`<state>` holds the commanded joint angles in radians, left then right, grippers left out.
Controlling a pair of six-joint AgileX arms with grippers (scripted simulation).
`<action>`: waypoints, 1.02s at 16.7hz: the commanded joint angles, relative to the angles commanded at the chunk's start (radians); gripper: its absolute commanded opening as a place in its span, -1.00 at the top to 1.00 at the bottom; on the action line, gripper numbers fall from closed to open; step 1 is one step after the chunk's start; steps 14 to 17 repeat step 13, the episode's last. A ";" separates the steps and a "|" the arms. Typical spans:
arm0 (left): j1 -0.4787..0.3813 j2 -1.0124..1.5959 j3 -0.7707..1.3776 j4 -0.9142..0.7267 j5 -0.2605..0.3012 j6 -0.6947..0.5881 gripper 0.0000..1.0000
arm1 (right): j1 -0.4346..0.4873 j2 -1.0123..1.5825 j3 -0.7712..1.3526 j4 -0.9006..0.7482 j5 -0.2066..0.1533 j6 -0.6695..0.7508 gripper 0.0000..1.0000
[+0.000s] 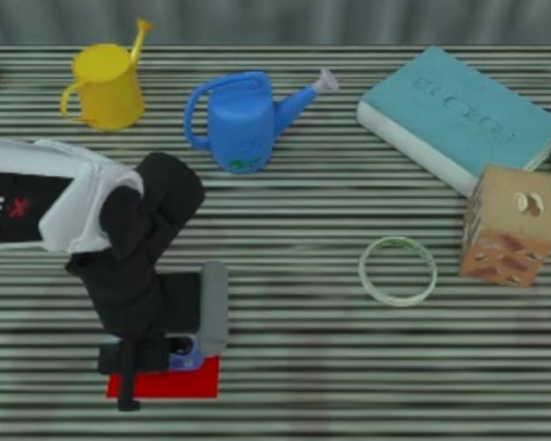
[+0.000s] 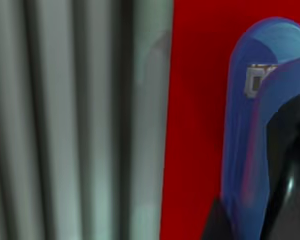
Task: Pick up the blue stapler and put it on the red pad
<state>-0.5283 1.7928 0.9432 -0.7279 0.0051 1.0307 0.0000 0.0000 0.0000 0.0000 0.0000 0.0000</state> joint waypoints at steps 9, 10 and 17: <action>0.000 0.000 0.000 0.000 0.000 0.000 -1.00 | 0.000 0.000 0.000 0.000 0.000 0.000 -1.00; 0.000 0.000 0.000 0.000 0.000 0.000 -1.00 | 0.000 0.000 0.000 0.000 0.000 0.000 -1.00; 0.000 0.000 0.000 0.000 0.000 0.000 -1.00 | 0.000 0.000 0.000 0.000 0.000 0.000 -1.00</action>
